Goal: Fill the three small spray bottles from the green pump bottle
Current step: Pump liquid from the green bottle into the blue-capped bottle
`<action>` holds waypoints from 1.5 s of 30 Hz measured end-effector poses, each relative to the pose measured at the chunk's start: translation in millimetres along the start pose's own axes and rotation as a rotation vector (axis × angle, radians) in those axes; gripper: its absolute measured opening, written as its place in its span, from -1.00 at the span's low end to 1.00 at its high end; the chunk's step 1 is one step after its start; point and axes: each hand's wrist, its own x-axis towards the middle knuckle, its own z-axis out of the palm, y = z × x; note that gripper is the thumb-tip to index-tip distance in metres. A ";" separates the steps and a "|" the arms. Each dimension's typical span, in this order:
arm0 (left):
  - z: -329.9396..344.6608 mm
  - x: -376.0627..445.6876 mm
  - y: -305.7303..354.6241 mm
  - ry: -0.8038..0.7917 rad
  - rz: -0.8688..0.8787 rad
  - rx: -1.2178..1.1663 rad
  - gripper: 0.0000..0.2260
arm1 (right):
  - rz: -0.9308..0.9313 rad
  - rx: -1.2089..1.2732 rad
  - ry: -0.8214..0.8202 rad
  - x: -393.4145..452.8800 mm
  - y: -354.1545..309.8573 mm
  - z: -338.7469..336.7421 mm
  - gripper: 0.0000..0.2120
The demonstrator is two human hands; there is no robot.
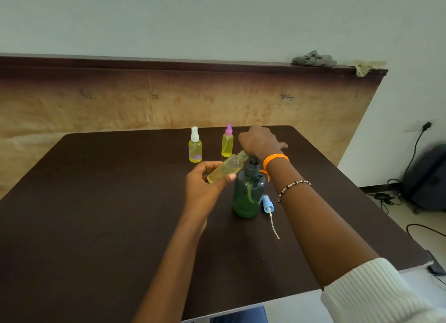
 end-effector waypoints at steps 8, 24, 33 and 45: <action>-0.7 3.2 1.9 -0.016 -0.006 0.017 -0.78 | -0.006 0.003 -0.012 9.0 -1.8 2.0 -0.54; -4.1 5.1 4.7 -0.040 -0.004 0.035 -0.77 | -0.004 -0.027 -0.015 8.7 -1.7 0.6 -0.52; 0.4 2.6 -3.5 -0.028 -0.026 0.035 -0.78 | 0.020 0.076 0.016 5.5 6.0 6.3 -0.63; 1.2 3.9 -2.0 -0.049 -0.014 0.025 -0.79 | -0.001 0.102 0.042 12.0 7.3 4.1 -0.64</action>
